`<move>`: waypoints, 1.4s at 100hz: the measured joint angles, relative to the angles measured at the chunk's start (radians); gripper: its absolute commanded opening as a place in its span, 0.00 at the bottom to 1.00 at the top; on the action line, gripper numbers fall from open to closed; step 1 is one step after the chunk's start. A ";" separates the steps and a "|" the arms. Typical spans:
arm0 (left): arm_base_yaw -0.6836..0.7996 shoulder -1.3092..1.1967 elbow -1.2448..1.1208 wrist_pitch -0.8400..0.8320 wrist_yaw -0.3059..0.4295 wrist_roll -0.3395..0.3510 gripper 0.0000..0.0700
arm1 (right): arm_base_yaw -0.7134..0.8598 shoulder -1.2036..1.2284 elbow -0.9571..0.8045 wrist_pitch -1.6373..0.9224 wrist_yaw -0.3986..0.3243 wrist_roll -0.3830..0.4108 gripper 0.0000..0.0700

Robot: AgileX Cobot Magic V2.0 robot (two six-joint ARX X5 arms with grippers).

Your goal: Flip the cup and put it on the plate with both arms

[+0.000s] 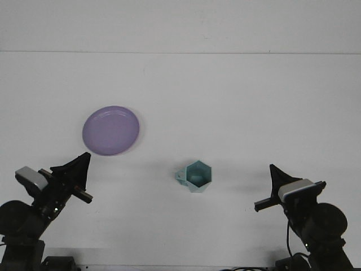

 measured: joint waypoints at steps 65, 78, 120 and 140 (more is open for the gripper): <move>-0.438 0.892 0.776 -0.590 0.005 0.267 0.03 | 0.000 -0.199 -0.093 0.036 0.024 -0.003 0.00; -0.483 1.039 0.906 -0.706 0.003 0.298 0.35 | 0.000 -0.199 -0.093 0.036 0.024 -0.003 0.00; -0.628 1.347 1.222 -1.035 -0.129 0.426 0.65 | 0.000 -0.199 -0.093 0.036 0.024 -0.003 0.00; -0.691 1.413 1.255 -1.047 -0.178 0.482 0.65 | 0.000 -0.199 -0.093 0.035 0.024 -0.003 0.00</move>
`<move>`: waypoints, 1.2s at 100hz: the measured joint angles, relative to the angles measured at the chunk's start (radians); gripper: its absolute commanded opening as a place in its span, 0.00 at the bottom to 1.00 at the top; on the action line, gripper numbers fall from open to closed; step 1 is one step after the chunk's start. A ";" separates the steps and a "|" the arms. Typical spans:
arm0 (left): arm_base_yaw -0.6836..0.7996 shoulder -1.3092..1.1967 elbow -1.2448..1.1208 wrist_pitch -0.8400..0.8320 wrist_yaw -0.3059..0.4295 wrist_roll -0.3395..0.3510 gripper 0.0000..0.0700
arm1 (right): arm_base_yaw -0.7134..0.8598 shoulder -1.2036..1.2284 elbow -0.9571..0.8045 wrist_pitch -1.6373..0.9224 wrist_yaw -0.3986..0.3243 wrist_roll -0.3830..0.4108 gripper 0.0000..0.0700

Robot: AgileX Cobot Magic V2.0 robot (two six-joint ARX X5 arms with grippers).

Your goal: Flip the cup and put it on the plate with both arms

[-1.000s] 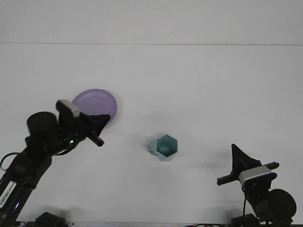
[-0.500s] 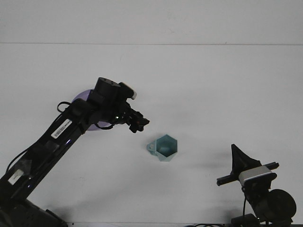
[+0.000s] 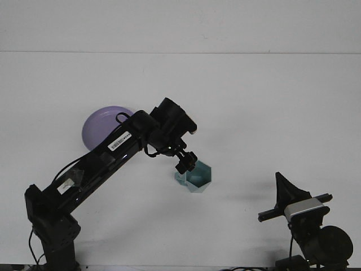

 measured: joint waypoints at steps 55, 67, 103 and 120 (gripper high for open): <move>-0.042 0.133 0.004 0.041 -0.052 0.043 0.65 | 0.000 0.000 0.000 0.000 0.000 0.000 0.00; -0.042 0.154 0.004 0.059 -0.053 0.043 0.64 | 0.000 0.000 0.000 0.000 0.000 0.000 0.00; -0.045 0.185 0.004 0.069 -0.053 0.042 0.01 | 0.000 0.000 0.000 0.000 0.000 0.000 0.00; -0.047 0.185 0.005 0.066 -0.053 0.042 0.02 | 0.000 0.000 0.000 0.000 0.000 0.000 0.00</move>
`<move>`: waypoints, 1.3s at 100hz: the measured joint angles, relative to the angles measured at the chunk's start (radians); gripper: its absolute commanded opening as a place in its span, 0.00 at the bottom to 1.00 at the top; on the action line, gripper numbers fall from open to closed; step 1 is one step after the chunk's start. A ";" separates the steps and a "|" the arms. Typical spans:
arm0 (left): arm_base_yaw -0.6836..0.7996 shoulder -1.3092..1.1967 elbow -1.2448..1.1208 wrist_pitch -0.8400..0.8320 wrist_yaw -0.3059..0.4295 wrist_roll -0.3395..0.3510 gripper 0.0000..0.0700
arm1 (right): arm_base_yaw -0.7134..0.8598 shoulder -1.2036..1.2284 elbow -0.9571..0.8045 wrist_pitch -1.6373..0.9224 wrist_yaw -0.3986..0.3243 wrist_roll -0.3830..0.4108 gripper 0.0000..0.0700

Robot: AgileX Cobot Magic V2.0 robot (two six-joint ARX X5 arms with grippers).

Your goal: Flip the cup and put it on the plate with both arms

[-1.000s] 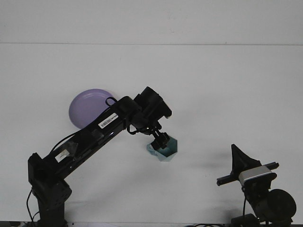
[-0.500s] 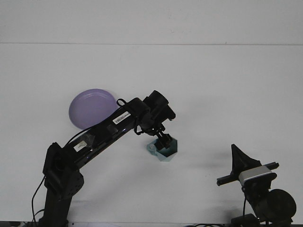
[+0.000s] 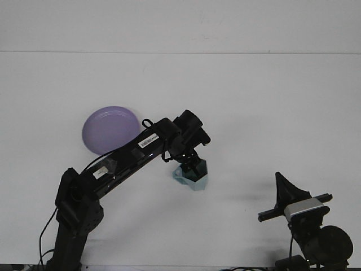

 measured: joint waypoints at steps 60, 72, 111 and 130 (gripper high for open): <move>0.278 -0.111 0.236 -0.275 -0.098 -0.070 0.02 | 0.000 0.000 0.000 0.000 0.000 0.001 0.00; 0.414 -0.160 0.240 -0.276 -0.098 -0.103 0.02 | 0.000 0.000 0.000 0.000 0.000 0.003 0.00; 0.680 -0.124 0.243 -0.276 -0.103 -0.157 0.02 | 0.000 0.000 0.000 0.000 0.000 0.008 0.00; 0.711 -0.024 0.243 -0.257 -0.103 -0.158 0.02 | 0.000 0.000 0.000 0.000 0.000 0.008 0.00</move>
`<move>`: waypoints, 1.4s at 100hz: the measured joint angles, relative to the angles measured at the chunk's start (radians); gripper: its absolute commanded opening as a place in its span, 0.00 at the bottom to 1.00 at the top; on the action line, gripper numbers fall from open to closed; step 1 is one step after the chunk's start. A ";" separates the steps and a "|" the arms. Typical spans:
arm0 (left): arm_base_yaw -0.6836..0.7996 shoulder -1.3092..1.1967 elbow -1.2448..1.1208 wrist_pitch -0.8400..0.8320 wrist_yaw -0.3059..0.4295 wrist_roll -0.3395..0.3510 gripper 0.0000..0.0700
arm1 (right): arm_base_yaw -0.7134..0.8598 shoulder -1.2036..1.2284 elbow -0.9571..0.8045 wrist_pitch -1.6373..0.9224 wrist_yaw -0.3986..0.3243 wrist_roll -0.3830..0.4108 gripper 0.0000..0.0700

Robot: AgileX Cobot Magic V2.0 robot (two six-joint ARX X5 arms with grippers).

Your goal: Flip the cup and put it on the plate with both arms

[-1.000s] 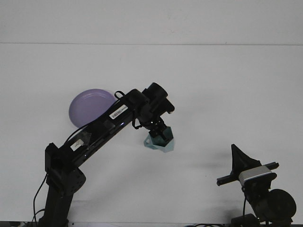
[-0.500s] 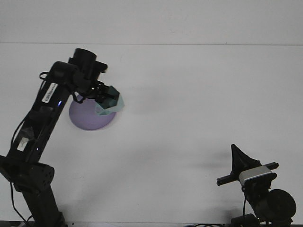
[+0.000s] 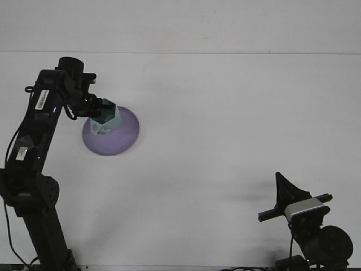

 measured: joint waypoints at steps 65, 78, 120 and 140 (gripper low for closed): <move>0.001 0.143 0.000 0.007 -0.044 -0.003 0.57 | 0.000 0.000 0.000 -0.002 0.000 0.000 0.00; 0.004 0.142 0.000 0.011 -0.044 -0.003 0.68 | 0.000 0.000 0.000 -0.002 0.000 0.000 0.00; 0.018 -0.122 0.008 0.025 -0.024 -0.008 0.65 | 0.000 0.000 0.000 -0.002 0.000 0.000 0.00; 0.020 -0.321 0.008 0.035 -0.024 -0.031 0.05 | 0.000 0.000 0.000 0.004 0.000 0.000 0.00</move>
